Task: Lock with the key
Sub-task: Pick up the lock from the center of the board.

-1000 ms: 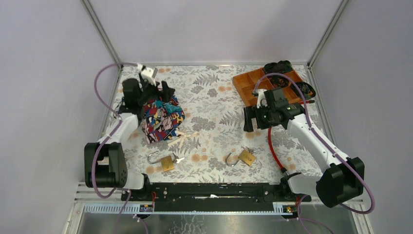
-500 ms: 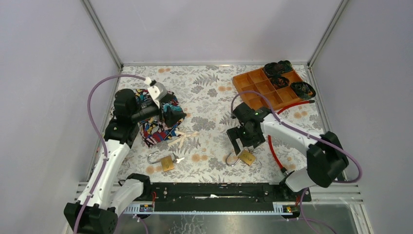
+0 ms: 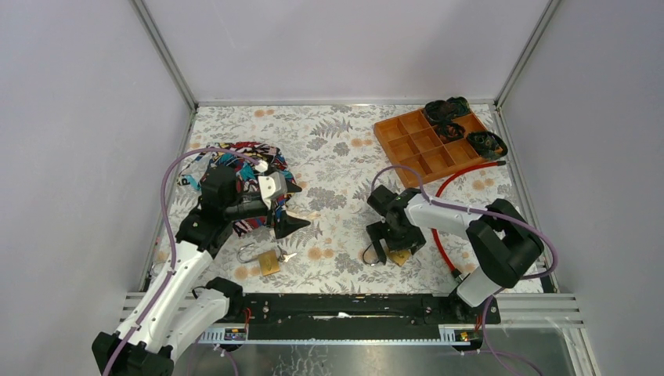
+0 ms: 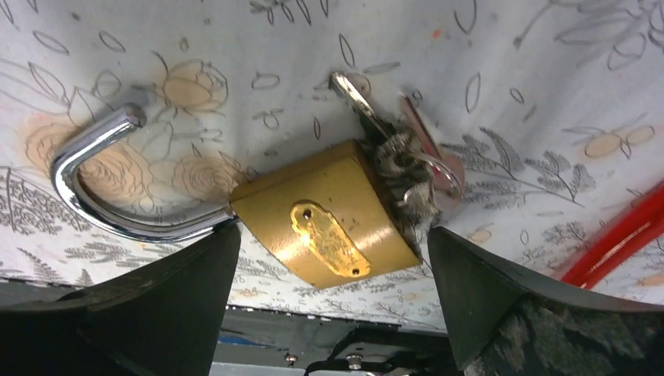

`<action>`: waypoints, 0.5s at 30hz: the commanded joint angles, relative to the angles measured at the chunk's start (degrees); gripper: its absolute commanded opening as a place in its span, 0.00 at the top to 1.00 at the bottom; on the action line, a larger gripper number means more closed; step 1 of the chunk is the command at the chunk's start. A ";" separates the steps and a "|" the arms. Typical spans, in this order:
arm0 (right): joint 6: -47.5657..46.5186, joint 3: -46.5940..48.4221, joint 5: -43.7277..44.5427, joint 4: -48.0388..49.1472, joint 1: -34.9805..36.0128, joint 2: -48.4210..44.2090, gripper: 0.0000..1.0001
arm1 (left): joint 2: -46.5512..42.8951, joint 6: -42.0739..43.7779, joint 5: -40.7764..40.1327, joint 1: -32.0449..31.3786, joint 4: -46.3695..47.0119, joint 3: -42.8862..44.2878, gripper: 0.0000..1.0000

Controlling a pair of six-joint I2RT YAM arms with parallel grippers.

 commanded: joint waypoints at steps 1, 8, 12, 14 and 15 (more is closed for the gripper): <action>-1.62 0.75 -1.05 5.20 0.24 1.68 0.06 | -0.02 2.59 0.55 -0.31 -0.15 0.41 0.02; -0.82 -0.85 -4.03 7.41 0.31 2.31 0.47 | 1.19 3.68 1.24 -0.88 -0.82 0.24 0.06; 1.19 -2.77 -5.41 9.94 0.31 0.70 0.67 | 4.46 0.19 -5.56 -6.39 -1.49 -0.31 0.22; 2.37 -4.24 -6.88 12.88 0.34 -1.29 0.79 | 6.73 0.59 -9.00 -10.75 -1.81 -0.85 0.29; 3.06 -5.22 -7.67 14.57 0.32 -2.58 0.86 | 7.82 2.50 -9.80 -13.05 -1.88 -1.41 0.29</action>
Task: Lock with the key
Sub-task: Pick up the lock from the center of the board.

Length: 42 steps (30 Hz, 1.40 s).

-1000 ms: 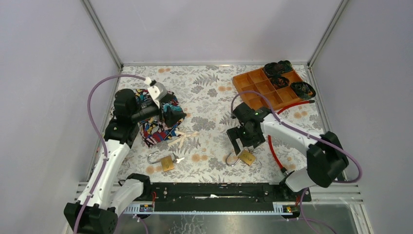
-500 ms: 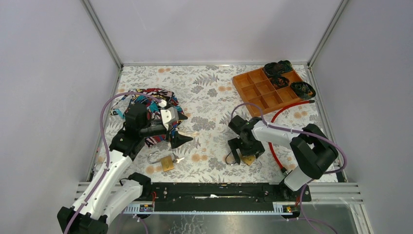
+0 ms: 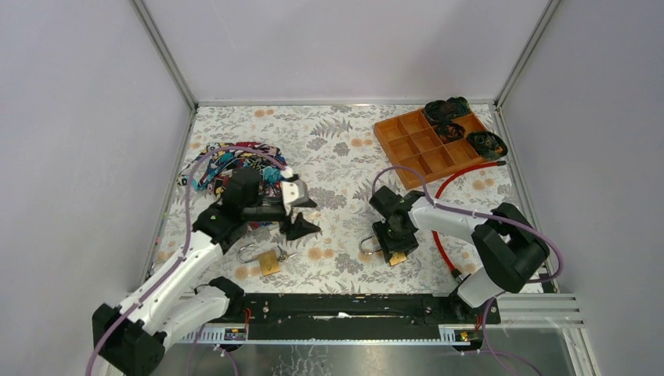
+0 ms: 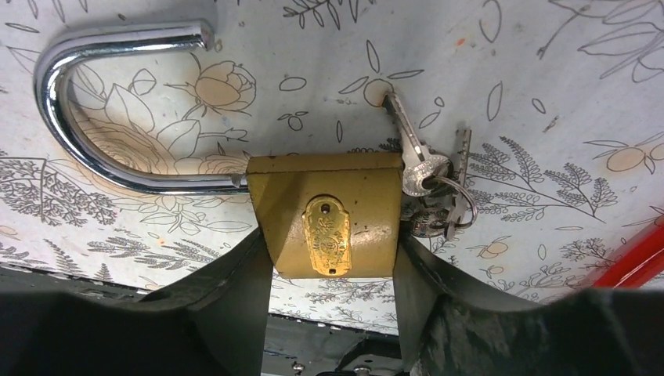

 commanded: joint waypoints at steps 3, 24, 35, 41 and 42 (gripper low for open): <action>5.94 -6.65 -8.10 16.03 0.44 -6.97 0.96 | 6.83 9.27 -9.78 -13.41 1.13 -3.05 0.27; 10.95 -15.33 -20.04 27.08 0.33 -15.30 1.00 | 33.10 37.97 -20.10 -25.03 27.31 -7.17 0.76; 2.21 -0.77 -15.24 12.29 0.37 -26.04 0.01 | 24.16 7.67 -10.21 -19.00 10.85 4.54 1.00; -1.86 3.22 -21.06 17.37 -0.84 -41.34 0.00 | 13.97 -1.18 -0.79 -13.67 4.16 9.99 1.00; -2.07 2.58 -23.36 20.31 -1.12 -43.12 0.00 | 11.46 -3.06 0.13 -13.46 4.20 10.61 1.00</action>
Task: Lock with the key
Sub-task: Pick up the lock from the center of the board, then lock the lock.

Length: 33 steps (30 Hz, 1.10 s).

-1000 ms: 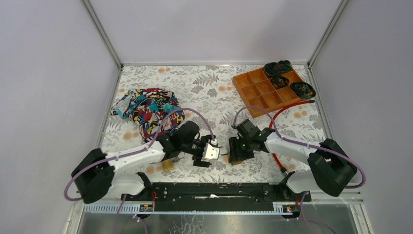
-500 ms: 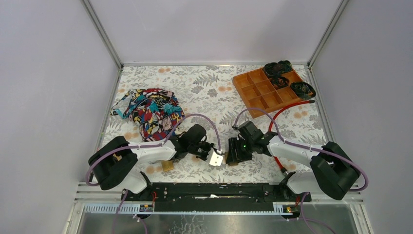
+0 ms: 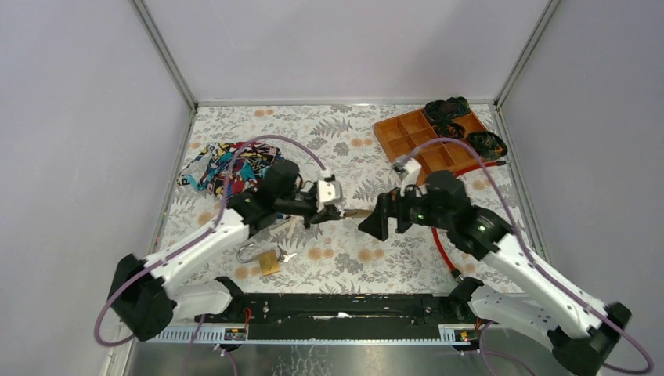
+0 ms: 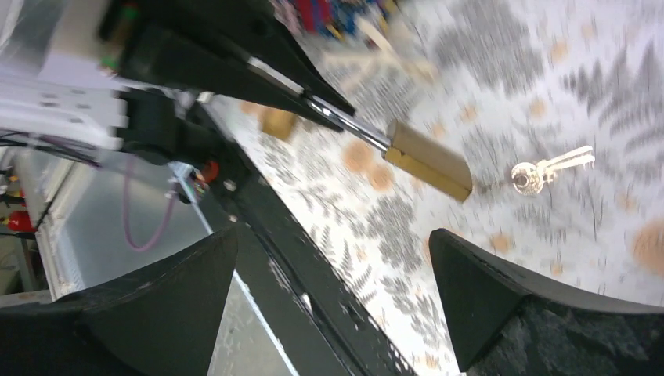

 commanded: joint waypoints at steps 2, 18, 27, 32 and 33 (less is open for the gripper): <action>-5.56 -0.60 -10.17 10.45 -1.05 -9.72 0.00 | -11.18 -14.48 12.45 0.88 1.15 6.62 1.00; -8.25 -1.43 -17.82 30.92 -1.55 -12.33 0.16 | -16.07 -37.73 17.09 2.23 20.53 12.00 1.00; -4.04 -2.15 -18.85 34.47 -1.54 -13.05 0.50 | -16.22 -38.93 17.27 2.22 21.61 11.66 1.00; -2.71 -1.09 -19.66 34.65 -1.53 -13.05 0.40 | -16.06 -39.98 17.57 2.22 22.97 11.45 1.00; -2.45 -0.75 -19.68 34.50 -1.48 -12.76 0.46 | -15.91 -40.15 17.79 2.22 23.27 11.54 1.00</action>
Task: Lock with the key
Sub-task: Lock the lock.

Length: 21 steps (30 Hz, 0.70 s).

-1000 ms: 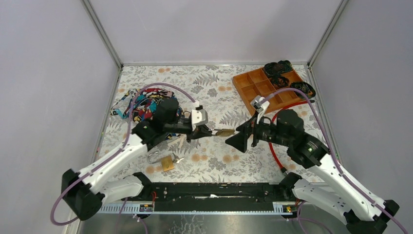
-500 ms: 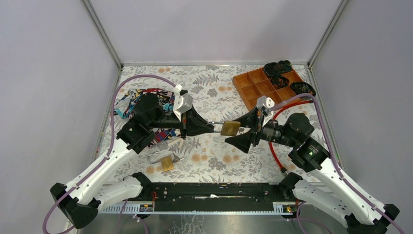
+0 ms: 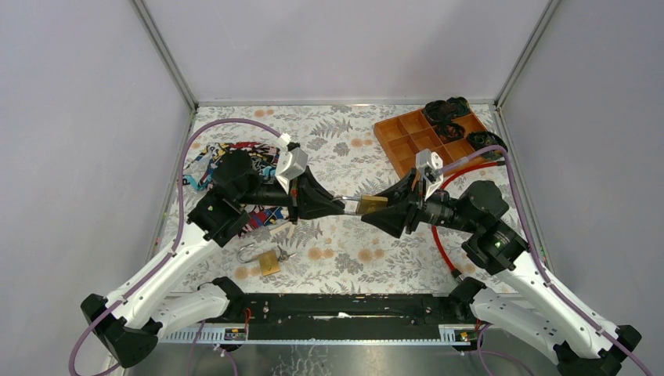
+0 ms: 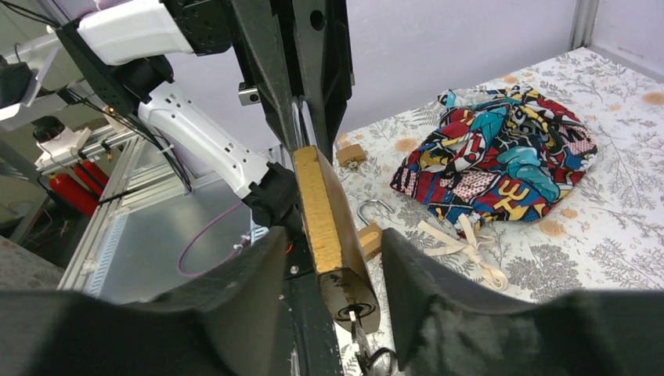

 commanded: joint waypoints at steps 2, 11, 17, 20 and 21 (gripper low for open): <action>2.17 2.90 -1.99 3.64 -0.19 0.67 0.60 | -0.84 -2.48 1.47 0.25 10.68 1.36 1.00; 1.41 5.22 -1.65 2.42 -0.37 0.21 1.00 | -0.62 -6.21 0.38 0.25 10.61 1.14 0.75; -5.11 13.43 -4.29 -6.29 -0.99 1.82 1.00 | -1.64 -3.15 -1.39 0.85 2.04 4.77 0.38; -7.42 17.53 -6.27 -11.51 -1.26 4.09 1.00 | -2.12 -3.22 -2.28 1.74 -0.46 5.78 0.46; -7.63 18.38 -6.84 -11.94 -1.40 4.66 1.00 | -2.31 -2.87 -2.29 1.86 -0.64 5.94 0.47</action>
